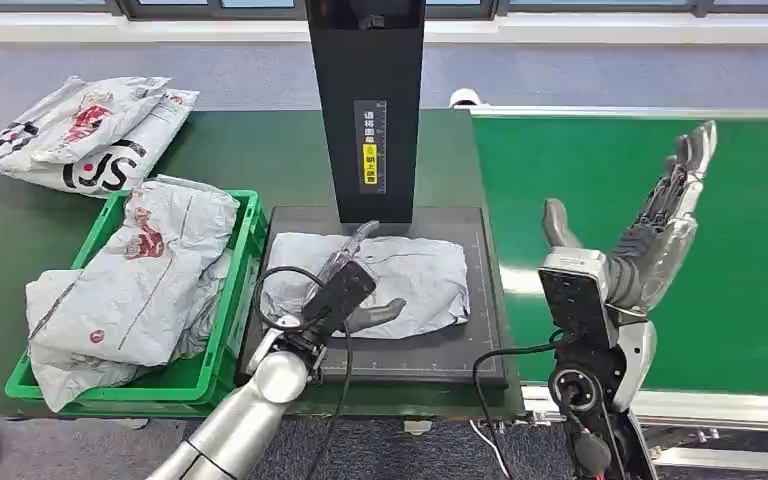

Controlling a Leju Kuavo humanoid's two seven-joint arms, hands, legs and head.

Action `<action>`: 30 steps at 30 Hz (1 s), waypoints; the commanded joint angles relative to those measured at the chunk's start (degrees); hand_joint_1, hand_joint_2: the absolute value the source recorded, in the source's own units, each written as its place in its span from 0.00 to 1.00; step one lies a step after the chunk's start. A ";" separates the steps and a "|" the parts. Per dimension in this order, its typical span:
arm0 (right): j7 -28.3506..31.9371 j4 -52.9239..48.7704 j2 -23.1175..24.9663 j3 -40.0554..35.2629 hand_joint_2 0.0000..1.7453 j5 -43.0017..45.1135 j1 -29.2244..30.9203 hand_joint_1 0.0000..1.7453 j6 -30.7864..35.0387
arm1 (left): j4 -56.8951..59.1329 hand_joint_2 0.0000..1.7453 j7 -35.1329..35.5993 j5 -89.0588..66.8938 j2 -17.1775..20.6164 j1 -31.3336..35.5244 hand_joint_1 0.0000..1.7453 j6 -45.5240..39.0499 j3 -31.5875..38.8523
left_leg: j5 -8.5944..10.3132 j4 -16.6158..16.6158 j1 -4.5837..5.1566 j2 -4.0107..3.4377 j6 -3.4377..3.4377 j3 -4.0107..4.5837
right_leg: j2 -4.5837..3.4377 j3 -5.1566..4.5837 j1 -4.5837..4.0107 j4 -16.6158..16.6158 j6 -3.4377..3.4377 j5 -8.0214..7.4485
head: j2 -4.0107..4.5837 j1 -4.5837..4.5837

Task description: Moved the parcel from conveyor to table for the left to box.

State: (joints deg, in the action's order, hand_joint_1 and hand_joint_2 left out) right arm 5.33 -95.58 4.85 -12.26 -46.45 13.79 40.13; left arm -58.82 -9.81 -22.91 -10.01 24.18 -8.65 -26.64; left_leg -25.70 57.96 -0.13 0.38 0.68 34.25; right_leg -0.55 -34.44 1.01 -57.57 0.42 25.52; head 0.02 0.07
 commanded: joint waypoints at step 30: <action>-0.39 5.68 2.23 -1.70 1.00 1.73 6.41 0.00 -1.03 | 38.71 1.00 7.21 -19.67 -3.70 13.76 1.00 -19.04 -9.95 | -0.01 -0.10 -0.08 -0.13 0.03 -0.13 | -0.08 0.18 -0.09 0.12 -0.07 -0.06 | -0.02 0.00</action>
State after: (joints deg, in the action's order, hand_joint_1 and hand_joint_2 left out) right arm 4.68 -94.03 6.84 -13.05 -45.44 17.25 39.01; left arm -24.83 -3.87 -38.39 -15.56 35.23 -24.86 -31.71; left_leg -25.69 57.95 -0.14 0.46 0.68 34.30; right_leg -0.52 -34.40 1.01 -57.59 0.43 25.51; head 0.00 0.07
